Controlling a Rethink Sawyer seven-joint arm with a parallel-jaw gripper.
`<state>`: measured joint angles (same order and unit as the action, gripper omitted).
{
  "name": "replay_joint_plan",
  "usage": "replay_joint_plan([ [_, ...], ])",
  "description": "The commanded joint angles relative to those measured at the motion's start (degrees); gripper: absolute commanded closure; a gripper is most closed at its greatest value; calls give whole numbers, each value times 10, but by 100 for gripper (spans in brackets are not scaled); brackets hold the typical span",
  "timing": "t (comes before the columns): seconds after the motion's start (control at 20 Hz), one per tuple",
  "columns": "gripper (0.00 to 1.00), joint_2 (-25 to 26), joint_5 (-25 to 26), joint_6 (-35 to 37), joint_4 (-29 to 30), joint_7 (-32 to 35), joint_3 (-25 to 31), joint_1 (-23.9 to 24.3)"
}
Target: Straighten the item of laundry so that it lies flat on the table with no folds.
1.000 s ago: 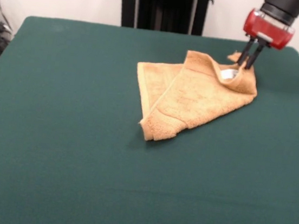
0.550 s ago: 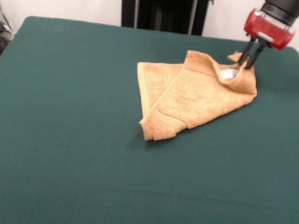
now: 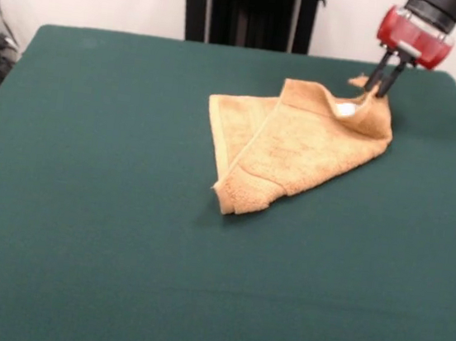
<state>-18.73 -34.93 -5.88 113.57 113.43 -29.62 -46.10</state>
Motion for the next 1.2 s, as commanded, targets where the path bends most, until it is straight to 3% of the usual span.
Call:
replay_joint_plan([
  [0.05, 100, 45, -72, 125, -38, 150, -28, -53],
  [0.35, 100, 75, -92, 181, -66, 171, -66, -88],
  [0.75, 100, 146, -103, 302, -132, 253, -143, -148],
  [1.2, 100, 153, -76, 371, -201, 287, -151, -130],
])
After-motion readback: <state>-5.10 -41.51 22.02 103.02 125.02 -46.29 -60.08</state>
